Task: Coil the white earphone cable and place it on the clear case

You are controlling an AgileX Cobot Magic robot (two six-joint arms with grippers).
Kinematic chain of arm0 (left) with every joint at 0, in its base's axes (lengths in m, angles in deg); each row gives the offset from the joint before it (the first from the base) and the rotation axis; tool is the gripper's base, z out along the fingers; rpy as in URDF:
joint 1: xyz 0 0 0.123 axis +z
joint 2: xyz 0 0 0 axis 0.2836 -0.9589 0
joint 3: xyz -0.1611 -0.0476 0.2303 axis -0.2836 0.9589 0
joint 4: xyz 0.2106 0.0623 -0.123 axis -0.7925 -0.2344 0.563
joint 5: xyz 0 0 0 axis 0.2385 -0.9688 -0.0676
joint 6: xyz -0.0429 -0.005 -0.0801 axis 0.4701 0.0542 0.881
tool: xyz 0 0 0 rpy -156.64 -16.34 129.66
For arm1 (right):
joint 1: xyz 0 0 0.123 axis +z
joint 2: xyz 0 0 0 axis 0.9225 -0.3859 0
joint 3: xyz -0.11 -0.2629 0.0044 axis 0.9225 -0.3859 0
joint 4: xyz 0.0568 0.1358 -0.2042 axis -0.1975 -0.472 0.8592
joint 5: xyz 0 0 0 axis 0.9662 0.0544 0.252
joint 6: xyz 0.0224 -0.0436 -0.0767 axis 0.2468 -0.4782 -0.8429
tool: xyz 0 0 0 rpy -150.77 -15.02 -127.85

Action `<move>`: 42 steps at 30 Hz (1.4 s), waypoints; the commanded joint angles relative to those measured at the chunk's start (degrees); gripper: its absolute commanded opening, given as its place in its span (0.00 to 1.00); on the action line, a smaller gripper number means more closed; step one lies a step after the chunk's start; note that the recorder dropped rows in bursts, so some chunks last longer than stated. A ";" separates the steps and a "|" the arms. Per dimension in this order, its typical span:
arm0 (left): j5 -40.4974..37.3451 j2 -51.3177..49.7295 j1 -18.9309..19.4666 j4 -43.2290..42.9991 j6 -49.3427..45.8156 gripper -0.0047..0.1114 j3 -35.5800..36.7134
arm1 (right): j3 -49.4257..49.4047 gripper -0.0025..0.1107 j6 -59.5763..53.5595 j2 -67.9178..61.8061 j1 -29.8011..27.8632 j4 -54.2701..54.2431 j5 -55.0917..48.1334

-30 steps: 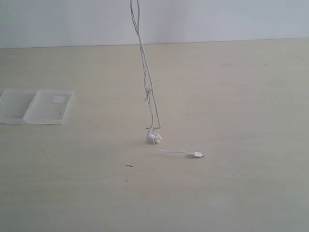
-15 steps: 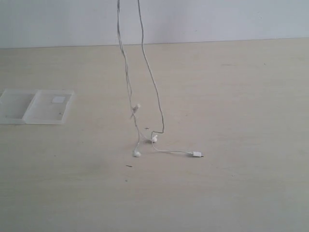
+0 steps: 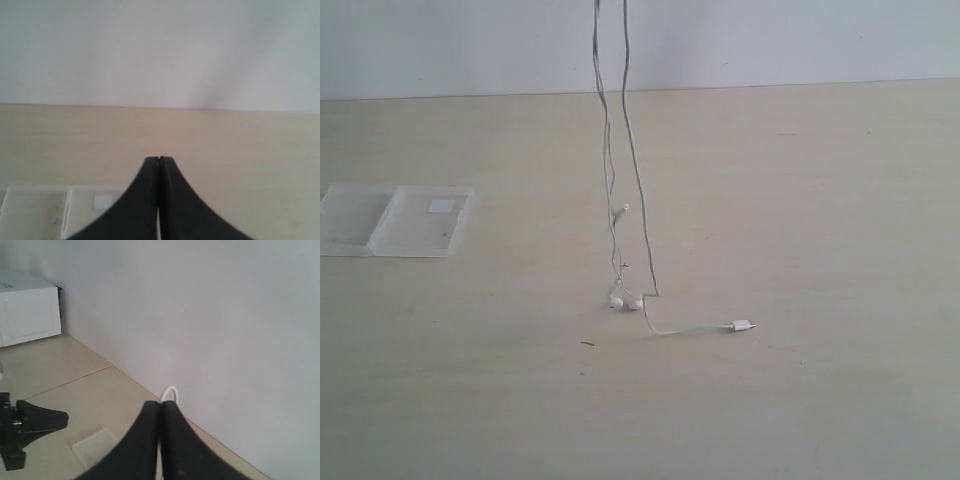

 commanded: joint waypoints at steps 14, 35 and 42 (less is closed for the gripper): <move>-14.03 -9.80 -8.61 3.10 -20.97 0.04 -15.14 | 0.27 0.02 2.69 0.16 0.08 2.54 -2.80; -28.86 -6.75 -12.70 73.62 -83.85 0.04 -11.02 | 0.27 0.02 7.02 0.28 0.08 7.83 -5.37; -29.78 -3.13 -12.70 73.95 -81.98 0.04 -7.16 | 0.27 0.02 7.02 0.28 0.08 8.06 -5.13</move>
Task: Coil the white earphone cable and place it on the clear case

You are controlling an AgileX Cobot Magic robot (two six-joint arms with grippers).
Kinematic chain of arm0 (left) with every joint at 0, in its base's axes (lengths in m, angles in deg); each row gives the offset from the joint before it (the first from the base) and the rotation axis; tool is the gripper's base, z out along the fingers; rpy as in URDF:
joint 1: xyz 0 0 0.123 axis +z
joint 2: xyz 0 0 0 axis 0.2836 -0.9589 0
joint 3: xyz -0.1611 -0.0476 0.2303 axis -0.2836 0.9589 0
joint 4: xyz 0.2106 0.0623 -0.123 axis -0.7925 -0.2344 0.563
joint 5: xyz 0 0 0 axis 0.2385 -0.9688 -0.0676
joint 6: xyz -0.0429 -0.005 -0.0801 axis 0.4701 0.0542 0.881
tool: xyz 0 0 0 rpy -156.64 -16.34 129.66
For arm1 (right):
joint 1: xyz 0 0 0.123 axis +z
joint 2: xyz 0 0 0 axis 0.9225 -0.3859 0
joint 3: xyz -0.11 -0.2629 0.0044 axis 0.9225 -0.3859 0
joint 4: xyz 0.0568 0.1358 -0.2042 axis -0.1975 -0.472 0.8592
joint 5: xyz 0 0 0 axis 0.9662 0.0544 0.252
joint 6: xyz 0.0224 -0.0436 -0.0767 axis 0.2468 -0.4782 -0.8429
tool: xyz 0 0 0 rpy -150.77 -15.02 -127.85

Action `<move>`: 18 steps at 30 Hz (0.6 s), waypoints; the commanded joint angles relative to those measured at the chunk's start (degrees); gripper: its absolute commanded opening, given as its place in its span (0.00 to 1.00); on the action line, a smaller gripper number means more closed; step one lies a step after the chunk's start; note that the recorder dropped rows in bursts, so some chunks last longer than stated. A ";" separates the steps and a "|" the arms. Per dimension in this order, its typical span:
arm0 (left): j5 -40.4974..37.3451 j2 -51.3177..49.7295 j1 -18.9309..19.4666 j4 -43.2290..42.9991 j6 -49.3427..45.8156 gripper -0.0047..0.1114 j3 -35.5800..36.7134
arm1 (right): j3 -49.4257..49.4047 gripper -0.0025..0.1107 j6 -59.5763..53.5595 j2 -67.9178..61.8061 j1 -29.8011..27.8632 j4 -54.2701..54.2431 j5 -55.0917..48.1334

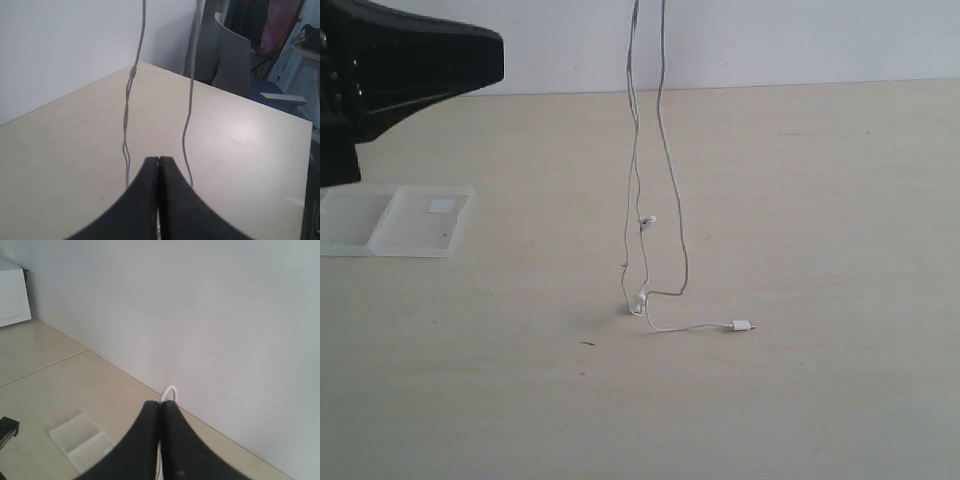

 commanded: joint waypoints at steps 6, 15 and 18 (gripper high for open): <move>2.68 6.37 -0.32 -2.97 0.34 0.04 2.62 | 0.27 0.02 -0.08 0.28 0.08 0.72 0.87; 8.47 7.04 -0.32 -2.69 0.41 0.06 2.62 | 0.27 0.02 0.02 0.28 0.08 0.72 4.75; 9.68 6.22 -0.32 1.25 0.13 0.19 2.62 | 0.27 0.02 0.13 0.28 0.08 0.72 5.15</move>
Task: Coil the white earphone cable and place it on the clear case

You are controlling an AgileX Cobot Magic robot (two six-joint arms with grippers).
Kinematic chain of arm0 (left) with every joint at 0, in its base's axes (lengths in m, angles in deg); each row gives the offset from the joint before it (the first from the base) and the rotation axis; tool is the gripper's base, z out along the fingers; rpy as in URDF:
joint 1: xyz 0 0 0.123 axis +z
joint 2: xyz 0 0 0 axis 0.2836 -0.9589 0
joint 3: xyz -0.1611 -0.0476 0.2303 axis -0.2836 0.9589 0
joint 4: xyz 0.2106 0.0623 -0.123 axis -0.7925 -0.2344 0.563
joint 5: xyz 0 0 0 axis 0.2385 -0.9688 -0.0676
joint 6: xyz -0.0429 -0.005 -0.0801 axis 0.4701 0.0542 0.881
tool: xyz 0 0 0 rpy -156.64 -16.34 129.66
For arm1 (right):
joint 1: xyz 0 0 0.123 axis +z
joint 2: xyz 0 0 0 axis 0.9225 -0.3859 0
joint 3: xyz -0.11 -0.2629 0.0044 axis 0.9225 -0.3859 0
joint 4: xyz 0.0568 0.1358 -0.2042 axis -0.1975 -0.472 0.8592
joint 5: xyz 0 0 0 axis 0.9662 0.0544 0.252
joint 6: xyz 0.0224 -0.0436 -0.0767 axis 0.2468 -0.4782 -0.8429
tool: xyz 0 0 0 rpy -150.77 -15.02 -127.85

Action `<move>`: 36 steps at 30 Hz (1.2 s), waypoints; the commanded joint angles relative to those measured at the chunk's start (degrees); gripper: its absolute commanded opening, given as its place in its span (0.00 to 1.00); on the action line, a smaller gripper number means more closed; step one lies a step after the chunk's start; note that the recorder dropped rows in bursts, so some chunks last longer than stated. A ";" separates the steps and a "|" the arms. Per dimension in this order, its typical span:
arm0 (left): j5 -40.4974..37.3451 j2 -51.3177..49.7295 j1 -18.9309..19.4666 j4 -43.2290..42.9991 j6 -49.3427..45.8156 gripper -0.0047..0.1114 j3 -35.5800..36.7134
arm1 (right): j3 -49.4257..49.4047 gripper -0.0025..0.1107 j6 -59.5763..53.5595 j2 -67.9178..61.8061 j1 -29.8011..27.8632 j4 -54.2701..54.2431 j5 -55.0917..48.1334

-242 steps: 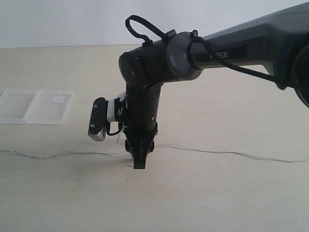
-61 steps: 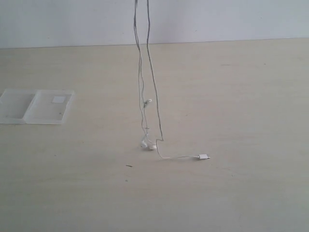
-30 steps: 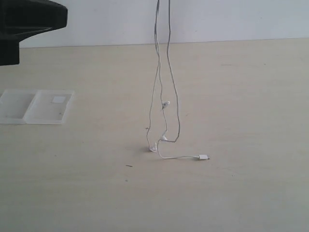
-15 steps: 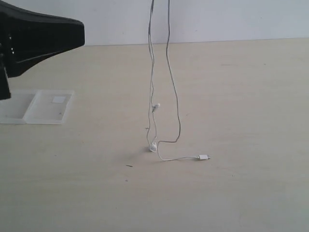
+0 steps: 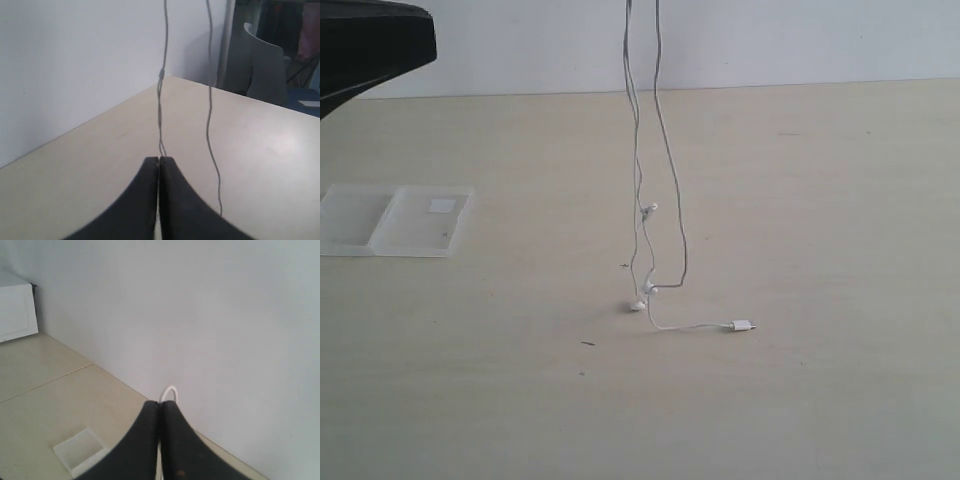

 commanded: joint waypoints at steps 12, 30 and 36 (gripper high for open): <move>-5.88 -4.01 -0.44 12.43 -12.69 0.53 0.20 | 0.27 0.02 0.13 0.28 0.08 0.50 2.38; -8.32 -19.02 -0.44 19.20 -22.60 0.65 -1.51 | 0.27 0.02 2.48 0.28 0.08 0.62 3.67; -13.81 -23.32 -0.44 19.20 -22.83 0.65 -5.92 | 0.27 0.02 4.89 0.28 0.08 0.63 3.57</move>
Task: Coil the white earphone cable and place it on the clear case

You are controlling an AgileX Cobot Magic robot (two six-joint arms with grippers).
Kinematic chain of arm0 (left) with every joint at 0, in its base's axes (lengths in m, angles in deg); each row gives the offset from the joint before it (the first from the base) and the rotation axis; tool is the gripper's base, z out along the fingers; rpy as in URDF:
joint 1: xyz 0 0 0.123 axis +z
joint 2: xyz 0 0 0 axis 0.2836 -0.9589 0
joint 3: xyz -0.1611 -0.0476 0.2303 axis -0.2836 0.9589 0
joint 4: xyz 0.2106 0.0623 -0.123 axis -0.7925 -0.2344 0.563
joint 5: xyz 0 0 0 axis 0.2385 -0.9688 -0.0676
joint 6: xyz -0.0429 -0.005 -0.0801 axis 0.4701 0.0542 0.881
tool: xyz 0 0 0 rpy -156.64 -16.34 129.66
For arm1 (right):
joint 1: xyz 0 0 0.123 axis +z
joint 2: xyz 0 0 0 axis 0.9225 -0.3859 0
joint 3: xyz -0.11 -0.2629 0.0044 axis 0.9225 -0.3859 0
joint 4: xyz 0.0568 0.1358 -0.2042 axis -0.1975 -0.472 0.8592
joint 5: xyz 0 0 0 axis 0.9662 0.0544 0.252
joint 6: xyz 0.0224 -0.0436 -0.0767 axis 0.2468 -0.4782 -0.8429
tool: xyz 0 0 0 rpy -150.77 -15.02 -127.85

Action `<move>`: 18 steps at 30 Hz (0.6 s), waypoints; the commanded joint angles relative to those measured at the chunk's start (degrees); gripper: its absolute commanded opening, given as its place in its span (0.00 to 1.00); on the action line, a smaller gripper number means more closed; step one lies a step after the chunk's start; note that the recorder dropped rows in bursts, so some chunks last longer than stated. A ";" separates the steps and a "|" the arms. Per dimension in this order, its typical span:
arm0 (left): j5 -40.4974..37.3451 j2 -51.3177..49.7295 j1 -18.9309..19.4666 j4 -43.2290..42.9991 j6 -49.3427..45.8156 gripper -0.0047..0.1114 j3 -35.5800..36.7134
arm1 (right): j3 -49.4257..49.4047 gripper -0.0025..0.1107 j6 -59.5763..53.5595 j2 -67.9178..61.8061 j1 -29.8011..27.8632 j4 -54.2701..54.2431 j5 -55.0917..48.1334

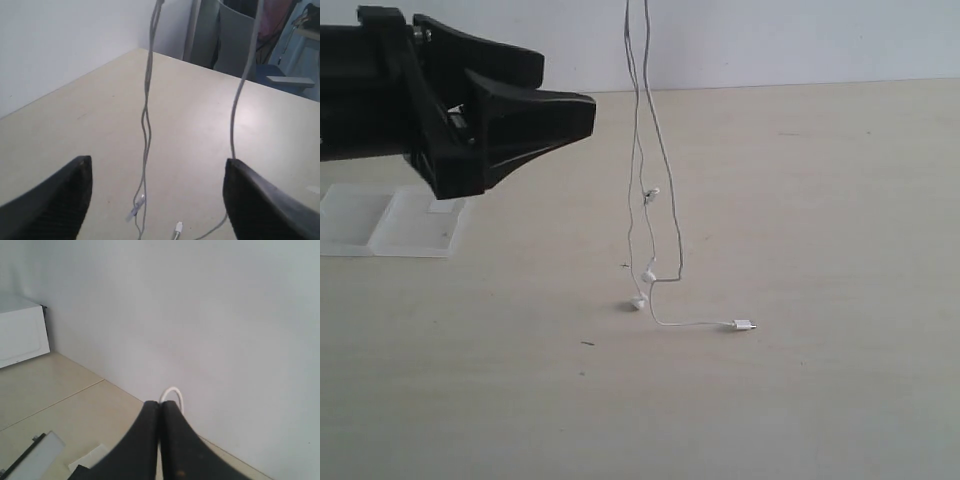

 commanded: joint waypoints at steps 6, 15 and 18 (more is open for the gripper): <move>-5.00 -2.62 -0.44 0.88 -6.13 0.65 -3.75 | 0.27 0.02 1.13 0.28 0.08 2.17 0.45; -11.33 -4.18 -0.86 0.88 -7.59 0.73 -4.02 | 0.27 0.02 1.13 0.28 0.08 2.44 0.45; -9.01 -5.60 -1.97 0.88 -7.02 0.77 -4.89 | 0.27 0.02 1.13 0.28 0.08 2.44 0.45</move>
